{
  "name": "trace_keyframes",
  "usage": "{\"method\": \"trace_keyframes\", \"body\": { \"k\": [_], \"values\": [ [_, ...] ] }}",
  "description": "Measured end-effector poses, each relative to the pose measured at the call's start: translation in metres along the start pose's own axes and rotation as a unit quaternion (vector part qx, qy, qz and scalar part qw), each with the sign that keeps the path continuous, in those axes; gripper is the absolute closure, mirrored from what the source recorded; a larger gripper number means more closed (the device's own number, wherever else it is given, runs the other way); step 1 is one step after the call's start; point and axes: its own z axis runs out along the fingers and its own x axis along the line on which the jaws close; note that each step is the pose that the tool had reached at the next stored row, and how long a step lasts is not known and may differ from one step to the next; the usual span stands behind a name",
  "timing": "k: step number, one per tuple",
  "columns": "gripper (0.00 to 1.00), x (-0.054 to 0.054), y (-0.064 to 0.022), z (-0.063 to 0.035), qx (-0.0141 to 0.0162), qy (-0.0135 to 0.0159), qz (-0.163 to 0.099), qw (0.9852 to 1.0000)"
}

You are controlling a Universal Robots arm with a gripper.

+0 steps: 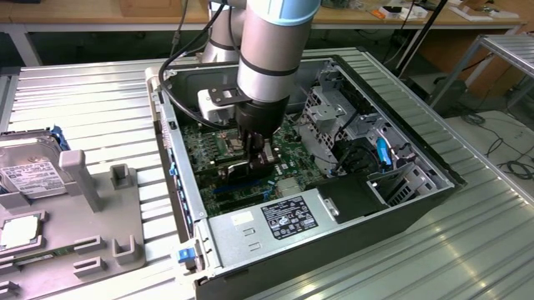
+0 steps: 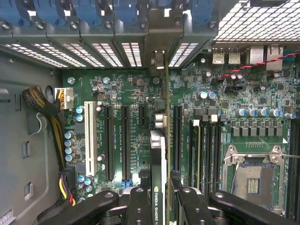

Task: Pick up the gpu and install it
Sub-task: 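Insert the gpu into the slot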

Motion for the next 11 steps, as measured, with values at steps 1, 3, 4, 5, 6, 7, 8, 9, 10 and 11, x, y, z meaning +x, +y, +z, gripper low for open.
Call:
{"method": "trace_keyframes", "body": {
  "k": [1,3,4,5,6,7,8,9,10,11],
  "values": [
    [0.73,0.0000,0.0001,0.0000,0.0000,0.0001,0.000,1.0000],
    [0.73,0.0001,0.0002,0.0003,0.0000,0.0001,0.000,1.0000],
    [0.73,0.0001,0.0002,0.0005,0.0000,0.0001,0.000,1.0000],
    [0.73,0.0000,0.0001,0.0008,0.0000,0.0001,0.000,1.0000],
    [0.73,0.0000,0.0001,0.0012,0.0000,0.0001,0.000,1.0000],
    [0.73,0.0000,0.0002,0.0016,0.0001,0.0000,0.000,1.0000],
    [0.73,0.0000,0.0001,0.0019,0.0001,0.0001,0.000,1.0000],
    [0.73,0.0000,0.0001,0.0023,0.0000,0.0001,0.000,1.0000],
    [0.73,0.0001,0.0001,0.0027,0.0001,0.0000,0.000,1.0000],
    [0.73,0.0000,0.0001,0.0034,0.0001,-0.0002,0.000,1.0000]
  ]
}}
